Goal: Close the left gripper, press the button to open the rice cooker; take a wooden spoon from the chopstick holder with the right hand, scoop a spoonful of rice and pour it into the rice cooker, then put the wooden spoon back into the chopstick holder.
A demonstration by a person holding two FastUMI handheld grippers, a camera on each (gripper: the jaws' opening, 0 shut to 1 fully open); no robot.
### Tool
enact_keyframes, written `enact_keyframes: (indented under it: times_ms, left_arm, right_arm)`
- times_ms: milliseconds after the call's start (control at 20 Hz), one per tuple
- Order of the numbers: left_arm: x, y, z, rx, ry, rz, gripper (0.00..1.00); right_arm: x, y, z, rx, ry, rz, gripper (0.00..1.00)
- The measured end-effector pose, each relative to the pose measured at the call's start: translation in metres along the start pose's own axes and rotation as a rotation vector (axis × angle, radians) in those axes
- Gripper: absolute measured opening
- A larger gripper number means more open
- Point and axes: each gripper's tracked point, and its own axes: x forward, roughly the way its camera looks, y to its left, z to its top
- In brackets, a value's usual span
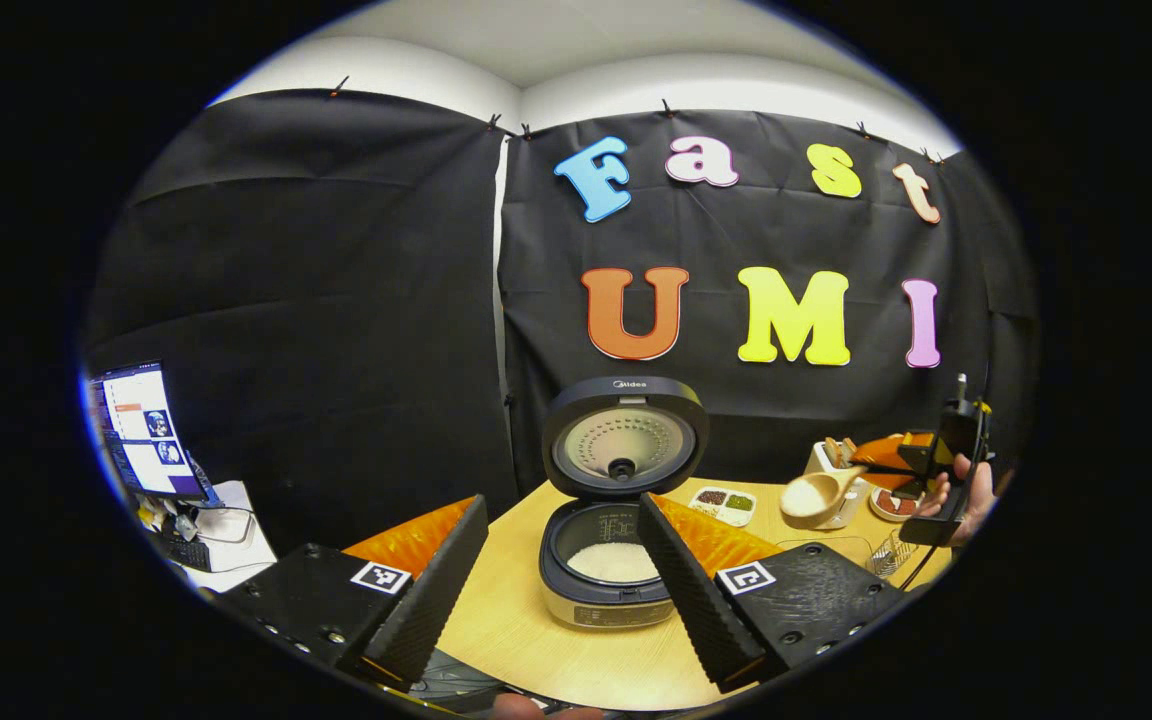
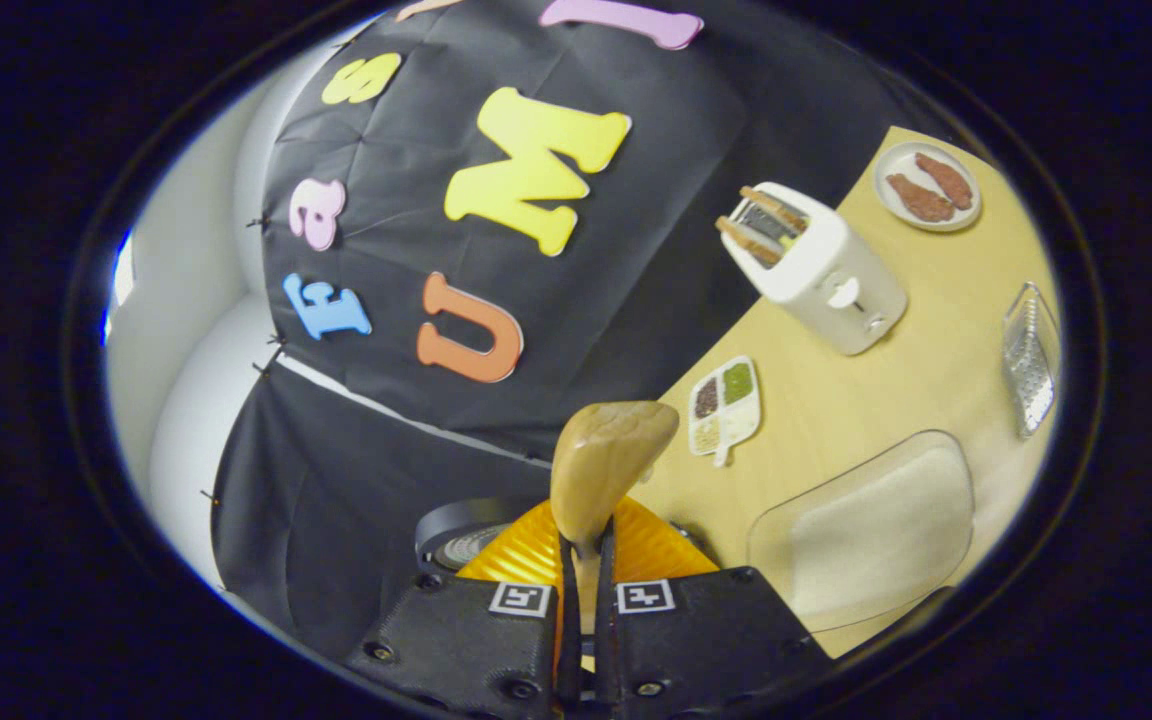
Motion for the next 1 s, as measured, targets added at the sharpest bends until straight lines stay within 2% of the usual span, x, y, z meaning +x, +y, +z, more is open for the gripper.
enact_keyframes:
  times_ms: [150, 200, 250, 650, 1000]
  left_arm:
    - [-0.01, 0.013, 0.0, -0.014, -0.014, 0.001, 0.96]
    - [-0.014, 0.019, -0.002, -0.028, -0.009, 0.004, 1.0]
    - [-0.015, 0.023, -0.006, -0.042, -0.001, 0.005, 0.96]
    - [-0.027, 0.054, -0.009, -0.081, 0.008, 0.045, 0.96]
    - [-0.025, 0.062, -0.014, -0.089, 0.008, 0.042, 0.95]
  right_arm:
    - [0.034, 0.036, -0.034, -0.038, 0.061, 0.039, 0.11]
    - [0.044, 0.045, -0.046, -0.049, 0.084, 0.045, 0.11]
    - [0.056, 0.051, -0.056, -0.064, 0.105, 0.046, 0.11]
    - [0.113, 0.059, -0.113, -0.223, 0.15, -0.036, 0.11]
    - [0.127, 0.056, -0.126, -0.53, 0.109, -0.109, 0.11]
